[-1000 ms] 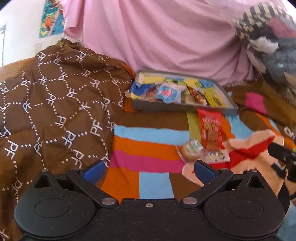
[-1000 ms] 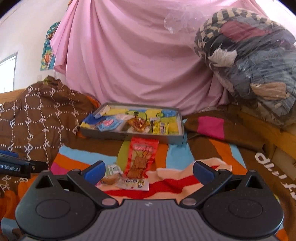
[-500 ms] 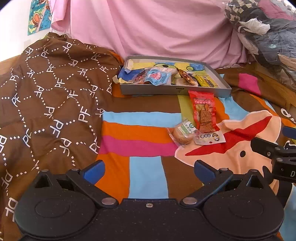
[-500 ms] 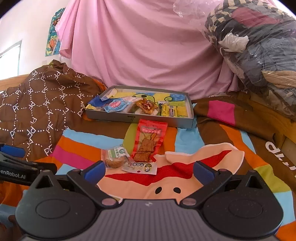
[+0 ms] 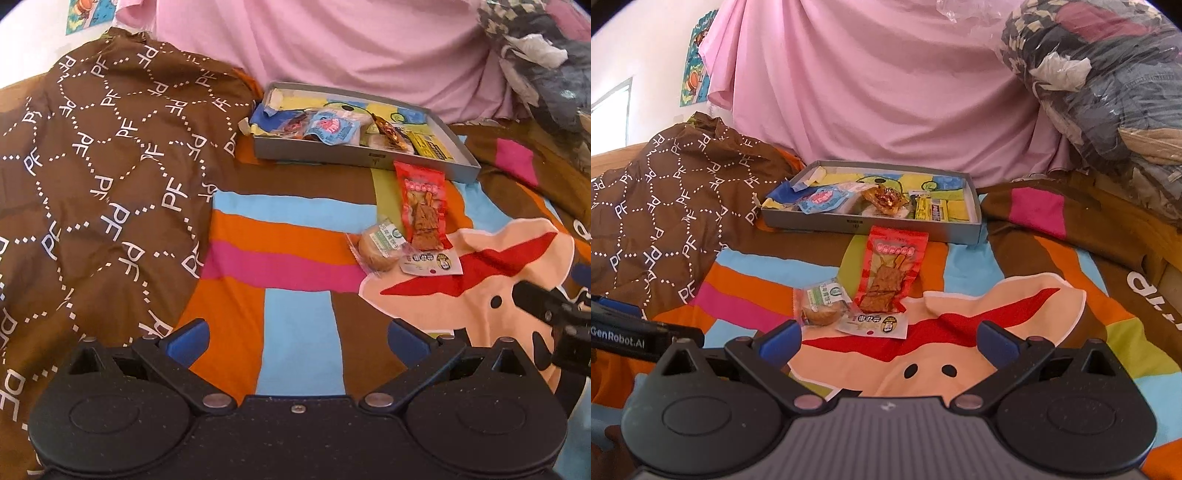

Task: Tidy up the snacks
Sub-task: 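Move both open tools toward the red jerky packet and WUTANG biscuit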

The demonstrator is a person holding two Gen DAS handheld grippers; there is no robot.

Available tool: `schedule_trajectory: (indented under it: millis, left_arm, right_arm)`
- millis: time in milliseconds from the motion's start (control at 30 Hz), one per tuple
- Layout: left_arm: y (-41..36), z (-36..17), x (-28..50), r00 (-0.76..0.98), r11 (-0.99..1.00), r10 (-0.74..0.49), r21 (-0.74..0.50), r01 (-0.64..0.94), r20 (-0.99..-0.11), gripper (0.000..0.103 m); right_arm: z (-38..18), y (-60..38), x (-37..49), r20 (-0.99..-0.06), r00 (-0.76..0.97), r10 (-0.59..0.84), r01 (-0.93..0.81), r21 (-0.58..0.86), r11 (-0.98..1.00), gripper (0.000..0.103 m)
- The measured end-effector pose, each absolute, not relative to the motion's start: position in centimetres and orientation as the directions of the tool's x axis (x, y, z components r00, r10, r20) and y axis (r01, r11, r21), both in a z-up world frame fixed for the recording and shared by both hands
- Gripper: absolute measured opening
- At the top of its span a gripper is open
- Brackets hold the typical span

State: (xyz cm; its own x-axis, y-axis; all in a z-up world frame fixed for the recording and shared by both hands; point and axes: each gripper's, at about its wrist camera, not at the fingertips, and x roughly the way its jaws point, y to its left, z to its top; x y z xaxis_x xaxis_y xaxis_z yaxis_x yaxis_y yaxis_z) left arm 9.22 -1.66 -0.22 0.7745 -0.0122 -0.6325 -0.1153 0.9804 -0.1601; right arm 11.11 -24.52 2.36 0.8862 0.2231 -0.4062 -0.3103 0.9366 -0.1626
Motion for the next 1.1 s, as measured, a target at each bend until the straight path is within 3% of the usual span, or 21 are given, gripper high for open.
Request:
schedule_trajectory:
  millis: [400, 933, 1100]
  left_arm:
    - [-1.8, -0.8, 12.1, 0.724, 0.972, -0.056, -0.204, -0.119, -0.687, 0.102]
    - [-2.6, -1.4, 15.8, 0.727, 0.997, 0.011, -0.046, -0.058, -0.687, 0.102]
    - [-3.3, -1.3, 17.6, 0.743, 1.0, 0.016, 0.023, -0.001, -0.669, 0.102]
  right_arm:
    - [1.5, -24.7, 12.0, -0.439, 0.874, 0.208, -0.298, -0.146, 0.943, 0.103]
    - [0.7, -24.6, 12.6, -0.43, 0.868, 0.248, -0.331, -0.13, 0.935, 0.103]
    - [0.4, -25.8, 13.6, -0.476, 0.836, 0.272, -0.319, -0.019, 0.947, 0.103]
